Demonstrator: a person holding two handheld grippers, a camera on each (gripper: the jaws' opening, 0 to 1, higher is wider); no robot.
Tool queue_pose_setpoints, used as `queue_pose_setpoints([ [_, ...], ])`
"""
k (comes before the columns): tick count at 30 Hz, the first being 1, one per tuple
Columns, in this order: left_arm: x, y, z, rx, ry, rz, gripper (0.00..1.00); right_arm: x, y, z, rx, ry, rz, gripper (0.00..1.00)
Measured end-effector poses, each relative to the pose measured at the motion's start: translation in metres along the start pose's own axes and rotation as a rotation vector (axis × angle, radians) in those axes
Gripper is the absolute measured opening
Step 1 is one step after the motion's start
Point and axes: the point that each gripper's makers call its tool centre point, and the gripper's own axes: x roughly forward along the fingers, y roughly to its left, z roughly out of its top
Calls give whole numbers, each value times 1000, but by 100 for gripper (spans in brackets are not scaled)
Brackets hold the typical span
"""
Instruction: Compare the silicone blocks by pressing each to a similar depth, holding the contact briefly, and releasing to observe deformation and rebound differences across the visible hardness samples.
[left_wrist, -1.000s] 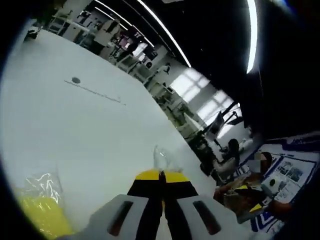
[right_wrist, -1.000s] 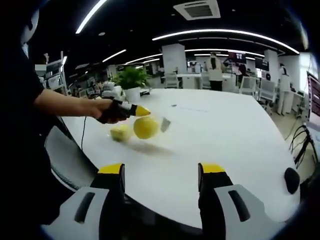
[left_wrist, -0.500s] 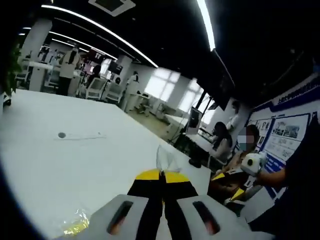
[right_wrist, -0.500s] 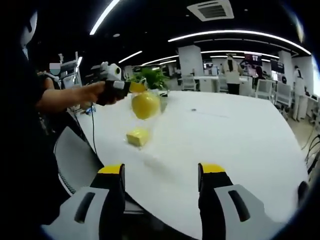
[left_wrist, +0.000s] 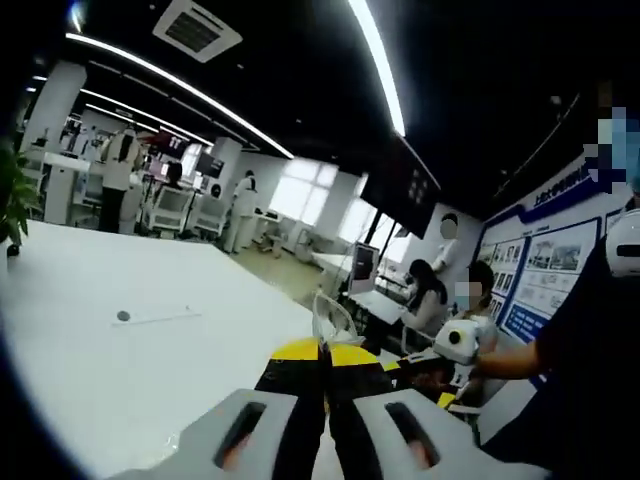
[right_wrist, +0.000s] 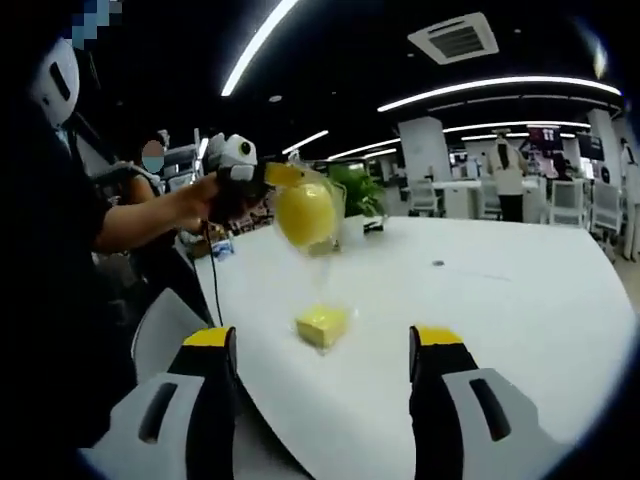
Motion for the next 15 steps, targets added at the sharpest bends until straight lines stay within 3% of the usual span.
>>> queue_pose_setpoints([
  [2,1,-6,5,-3,-25,-27,0,5,-1,10,-26,-44,-6,74],
  [6,4,-16,9,-6,-29,-49,0,16,8,27,-50,-107,33,69],
  [15,8,-44,13,-30,-31,-119,0,44,16,53,-119,-182,79,60],
])
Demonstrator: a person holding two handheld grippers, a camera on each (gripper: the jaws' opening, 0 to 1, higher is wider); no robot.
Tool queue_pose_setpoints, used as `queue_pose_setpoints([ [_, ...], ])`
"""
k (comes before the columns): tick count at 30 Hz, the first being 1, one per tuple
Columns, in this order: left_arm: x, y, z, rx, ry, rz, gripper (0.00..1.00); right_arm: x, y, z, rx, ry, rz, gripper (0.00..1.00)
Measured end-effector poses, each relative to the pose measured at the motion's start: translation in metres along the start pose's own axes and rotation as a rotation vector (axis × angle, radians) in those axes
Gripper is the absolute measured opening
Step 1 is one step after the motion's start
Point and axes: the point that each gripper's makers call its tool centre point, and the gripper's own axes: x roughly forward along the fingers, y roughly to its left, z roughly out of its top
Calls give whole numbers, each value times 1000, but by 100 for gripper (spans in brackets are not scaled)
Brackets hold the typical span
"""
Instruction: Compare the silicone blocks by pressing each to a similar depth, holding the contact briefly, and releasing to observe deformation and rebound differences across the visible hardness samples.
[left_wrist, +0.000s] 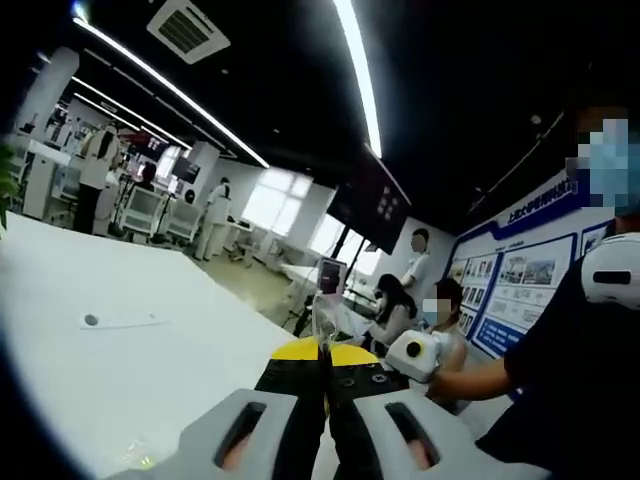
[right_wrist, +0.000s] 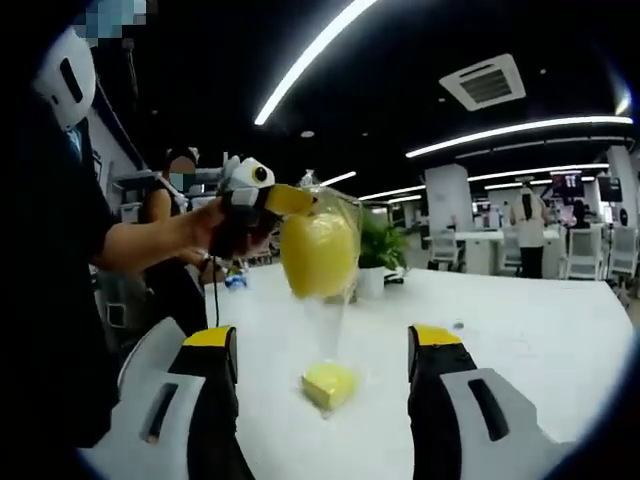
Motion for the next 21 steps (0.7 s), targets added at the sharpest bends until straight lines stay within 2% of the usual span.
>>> queue_pose_setpoints([
  [3,5,-12,1,-14,-1,-31,0,10,4,14,29,-65,39,60],
  [6,9,-23,1,-36,-2,-67,0,21,7,26,71,-130,77,63],
  [7,10,-30,0,-33,-1,-110,0,24,8,31,116,-162,94,62],
  [11,10,-34,0,-49,-10,-121,0,32,9,48,165,-230,123,55],
  [14,8,-34,-1,-43,-14,-128,0,41,10,44,182,-189,139,52],
  [20,-1,-24,-1,-100,-79,-108,0,56,18,39,161,-176,197,34],
  [21,-3,-23,-3,-101,-81,-111,0,58,19,38,161,-167,203,33],
])
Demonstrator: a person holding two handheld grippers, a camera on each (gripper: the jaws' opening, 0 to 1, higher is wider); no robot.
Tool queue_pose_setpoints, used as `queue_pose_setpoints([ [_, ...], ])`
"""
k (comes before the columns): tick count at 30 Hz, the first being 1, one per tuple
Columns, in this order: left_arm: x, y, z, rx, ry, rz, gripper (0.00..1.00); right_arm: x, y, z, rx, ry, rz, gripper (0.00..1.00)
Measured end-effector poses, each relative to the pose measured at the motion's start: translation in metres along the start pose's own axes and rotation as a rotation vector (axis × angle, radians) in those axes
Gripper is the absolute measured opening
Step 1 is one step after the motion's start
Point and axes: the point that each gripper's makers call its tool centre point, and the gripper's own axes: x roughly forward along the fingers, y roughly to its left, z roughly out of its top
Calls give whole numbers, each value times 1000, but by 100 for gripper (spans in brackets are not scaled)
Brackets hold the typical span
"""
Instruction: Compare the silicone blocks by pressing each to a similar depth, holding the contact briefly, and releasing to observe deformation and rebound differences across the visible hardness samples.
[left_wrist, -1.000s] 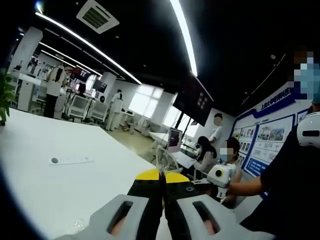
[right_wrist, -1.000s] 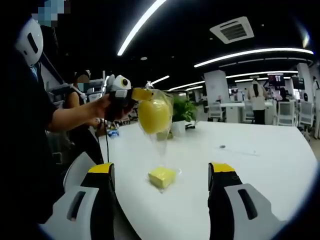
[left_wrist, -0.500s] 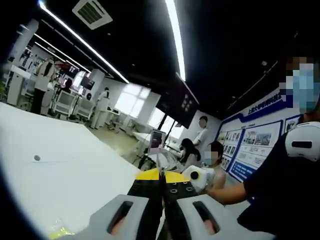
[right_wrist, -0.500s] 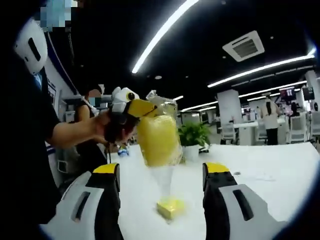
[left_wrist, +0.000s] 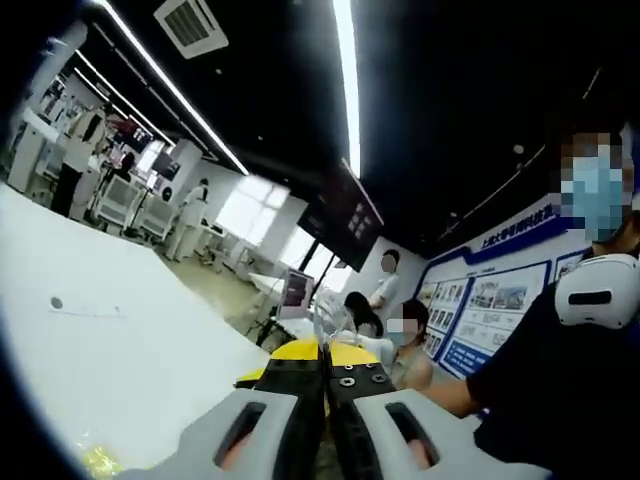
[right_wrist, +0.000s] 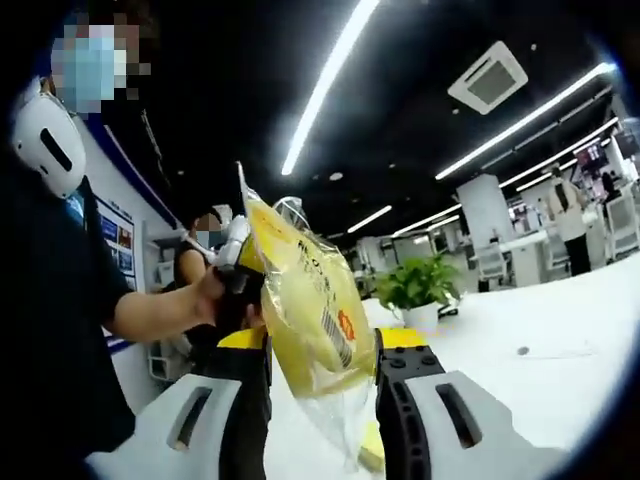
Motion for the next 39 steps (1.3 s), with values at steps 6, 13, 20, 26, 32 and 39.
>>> queue_pose_setpoints([
  [6,-13,11,-1,-55,-78,20,0,14,1,-13,1,81,31,32],
  [13,-27,18,-10,-47,-102,50,0,18,7,-30,26,143,74,25],
  [20,-35,22,-15,-8,-90,79,0,20,10,-41,78,194,77,18],
  [26,-37,26,-16,-16,-86,93,0,20,9,-44,98,228,63,14],
  [32,-37,30,-22,-12,-57,105,0,16,8,-49,75,268,59,11],
  [39,-37,32,-25,-10,-33,113,0,13,9,-52,73,295,65,11],
])
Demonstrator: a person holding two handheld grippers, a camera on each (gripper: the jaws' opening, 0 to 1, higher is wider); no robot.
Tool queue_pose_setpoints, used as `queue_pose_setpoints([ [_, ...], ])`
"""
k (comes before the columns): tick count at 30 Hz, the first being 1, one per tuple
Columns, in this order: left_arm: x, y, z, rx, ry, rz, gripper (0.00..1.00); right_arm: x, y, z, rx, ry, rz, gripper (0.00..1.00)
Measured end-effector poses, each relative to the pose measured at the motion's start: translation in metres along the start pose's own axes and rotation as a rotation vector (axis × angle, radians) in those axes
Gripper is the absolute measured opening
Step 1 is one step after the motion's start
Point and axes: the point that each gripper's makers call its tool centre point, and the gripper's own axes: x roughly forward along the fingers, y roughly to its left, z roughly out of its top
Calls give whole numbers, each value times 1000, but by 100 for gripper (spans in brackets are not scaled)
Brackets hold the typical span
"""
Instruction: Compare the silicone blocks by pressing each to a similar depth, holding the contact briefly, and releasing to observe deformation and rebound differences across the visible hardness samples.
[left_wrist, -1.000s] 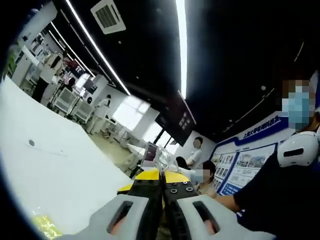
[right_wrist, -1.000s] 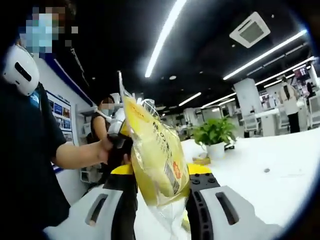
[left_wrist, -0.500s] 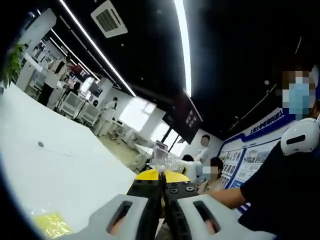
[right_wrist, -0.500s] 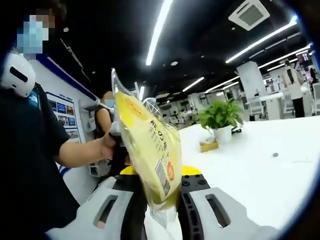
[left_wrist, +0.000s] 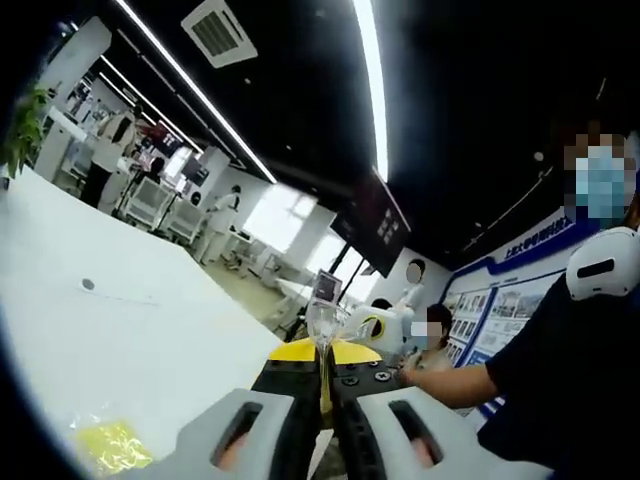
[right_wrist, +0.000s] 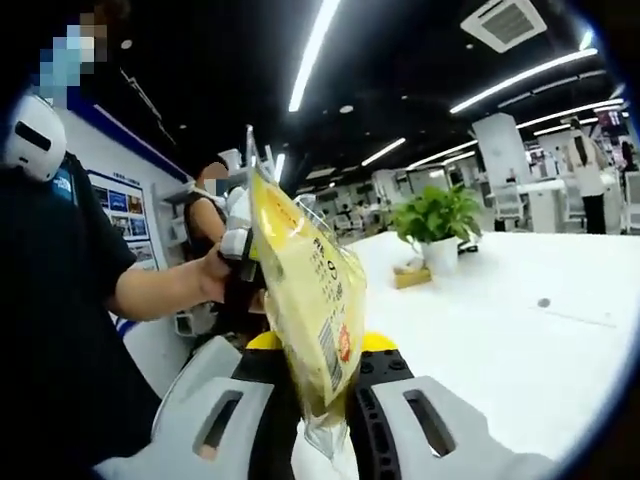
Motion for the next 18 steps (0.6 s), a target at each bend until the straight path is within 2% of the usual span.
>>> queue_pose_setpoints([
  [13,2,-8,5,-45,-15,-14,0,-3,6,7,5,-21,20,11],
  [18,3,-9,3,-33,-4,-11,0,-5,7,6,-9,-15,10,11],
])
